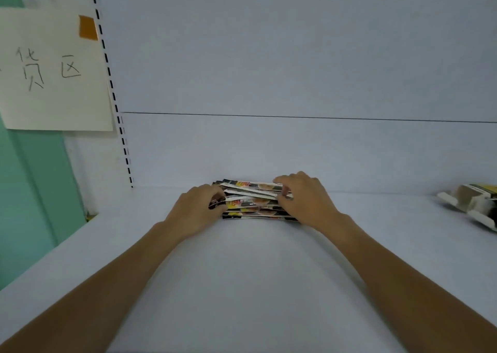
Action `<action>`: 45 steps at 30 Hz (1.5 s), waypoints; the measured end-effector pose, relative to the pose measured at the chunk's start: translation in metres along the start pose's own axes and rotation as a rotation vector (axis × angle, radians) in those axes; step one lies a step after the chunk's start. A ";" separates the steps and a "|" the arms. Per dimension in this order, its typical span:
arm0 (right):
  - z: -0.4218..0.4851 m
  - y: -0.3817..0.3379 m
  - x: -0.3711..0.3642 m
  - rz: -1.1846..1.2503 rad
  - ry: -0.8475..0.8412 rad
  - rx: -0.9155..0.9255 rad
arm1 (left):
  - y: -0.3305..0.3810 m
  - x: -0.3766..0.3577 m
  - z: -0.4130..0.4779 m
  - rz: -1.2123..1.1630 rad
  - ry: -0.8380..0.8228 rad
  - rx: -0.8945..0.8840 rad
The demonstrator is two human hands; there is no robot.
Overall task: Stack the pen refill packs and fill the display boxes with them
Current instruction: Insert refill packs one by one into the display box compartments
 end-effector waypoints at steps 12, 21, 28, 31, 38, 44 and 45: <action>-0.012 -0.045 0.003 0.023 -0.040 0.131 | 0.009 -0.005 -0.001 0.004 0.154 -0.143; -0.022 -0.038 0.006 0.280 0.049 0.158 | 0.004 0.008 -0.008 -0.019 0.234 -0.081; -0.028 -0.043 0.020 0.191 0.308 0.215 | 0.026 0.012 -0.016 -0.333 0.258 -0.263; -0.034 -0.053 0.006 0.193 0.090 0.228 | 0.035 0.015 -0.019 -0.334 0.299 -0.331; -0.031 -0.053 -0.005 -0.002 0.056 0.247 | 0.026 0.015 -0.019 -0.399 0.340 -0.251; -0.030 -0.045 0.001 0.034 0.174 0.267 | 0.024 0.020 -0.019 -0.388 0.432 -0.238; -0.029 -0.043 0.001 0.042 0.168 0.262 | 0.023 0.022 -0.020 -0.413 0.446 -0.216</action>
Point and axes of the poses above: each hand's wrist, its own z-axis towards the middle knuckle, its own x-axis out of the back of the hand, y = z × x, the point moved 5 cm from there along z, towards the middle knuckle, and after that the axes turned 11 degrees about -x, right-handed, at the moved point
